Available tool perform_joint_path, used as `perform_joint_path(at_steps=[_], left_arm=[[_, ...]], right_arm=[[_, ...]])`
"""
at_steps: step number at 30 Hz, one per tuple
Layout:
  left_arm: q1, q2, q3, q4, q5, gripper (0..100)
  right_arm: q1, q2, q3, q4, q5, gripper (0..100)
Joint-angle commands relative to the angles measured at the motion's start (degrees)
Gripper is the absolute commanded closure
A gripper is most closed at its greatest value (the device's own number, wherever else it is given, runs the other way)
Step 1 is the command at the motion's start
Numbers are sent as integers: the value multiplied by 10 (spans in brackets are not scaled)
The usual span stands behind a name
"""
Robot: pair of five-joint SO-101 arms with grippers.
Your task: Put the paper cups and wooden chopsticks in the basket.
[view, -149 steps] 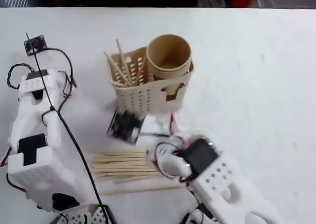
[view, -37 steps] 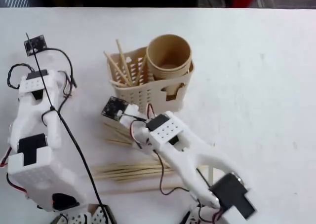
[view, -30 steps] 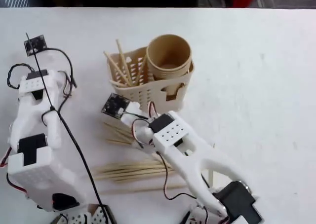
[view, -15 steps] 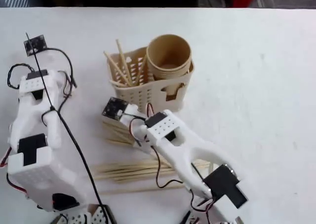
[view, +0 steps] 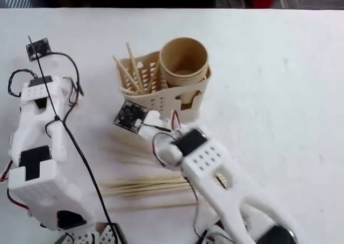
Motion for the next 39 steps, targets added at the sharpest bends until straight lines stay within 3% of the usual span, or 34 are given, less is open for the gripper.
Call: perform_joint_path(at_steps=[1, 4, 8, 15, 23, 30, 35, 39], left_arm=[[-1, -5, -5, -9, 2, 815], [-1, -5, -5, -9, 2, 815], [-1, -4, -5, -10, 2, 815], [-1, -4, -4, -10, 2, 815], [-2, -4, -3, -10, 2, 815], [-2, -4, -2, -10, 2, 815], [-2, -4, -2, -10, 2, 815], [-2, -4, -1, -10, 2, 815]], right_arm=[[-1, -129, -44, 36, -4, 982], [2, -197, -114, 29, -26, 982], [3, -184, -239, -21, -84, 982], [4, -4, -373, -298, -104, 982], [28, 96, -363, -441, -172, 981], [60, 96, -253, -454, -268, 981], [63, 81, -214, -443, -254, 978], [58, 37, -208, -417, -251, 885]])
